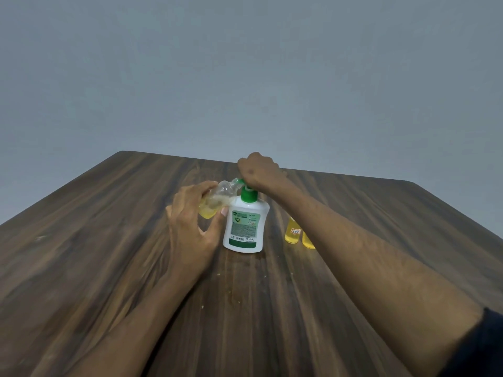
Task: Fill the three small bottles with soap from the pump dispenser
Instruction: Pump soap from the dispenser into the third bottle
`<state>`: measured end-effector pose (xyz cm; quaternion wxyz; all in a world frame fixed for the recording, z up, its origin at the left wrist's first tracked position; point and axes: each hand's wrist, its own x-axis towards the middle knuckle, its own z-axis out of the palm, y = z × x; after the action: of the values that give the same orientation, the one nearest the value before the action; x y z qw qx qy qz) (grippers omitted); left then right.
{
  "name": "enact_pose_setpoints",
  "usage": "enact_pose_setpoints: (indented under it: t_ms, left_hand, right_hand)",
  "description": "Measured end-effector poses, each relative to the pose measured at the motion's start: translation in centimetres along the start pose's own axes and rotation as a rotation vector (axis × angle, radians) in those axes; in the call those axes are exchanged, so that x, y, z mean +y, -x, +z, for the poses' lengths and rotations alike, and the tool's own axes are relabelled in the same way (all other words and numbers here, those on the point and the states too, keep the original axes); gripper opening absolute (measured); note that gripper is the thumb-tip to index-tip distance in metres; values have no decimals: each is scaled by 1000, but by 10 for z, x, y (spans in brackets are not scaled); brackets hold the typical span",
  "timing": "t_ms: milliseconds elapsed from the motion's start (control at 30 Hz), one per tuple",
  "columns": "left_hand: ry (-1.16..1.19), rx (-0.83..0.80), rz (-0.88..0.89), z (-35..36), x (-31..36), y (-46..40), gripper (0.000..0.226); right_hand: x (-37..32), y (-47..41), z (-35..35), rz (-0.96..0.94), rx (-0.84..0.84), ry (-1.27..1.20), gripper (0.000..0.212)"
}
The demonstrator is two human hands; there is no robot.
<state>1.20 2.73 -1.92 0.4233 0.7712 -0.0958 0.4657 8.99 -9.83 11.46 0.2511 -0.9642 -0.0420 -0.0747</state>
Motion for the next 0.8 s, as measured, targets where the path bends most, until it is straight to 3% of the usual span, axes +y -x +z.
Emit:
enact_pose_setpoints:
  t_ms: [800]
  left_hand:
    - [23,13,-10,0,1,-1,40]
  right_hand:
    - [1,-1,1,7,64,-21,22]
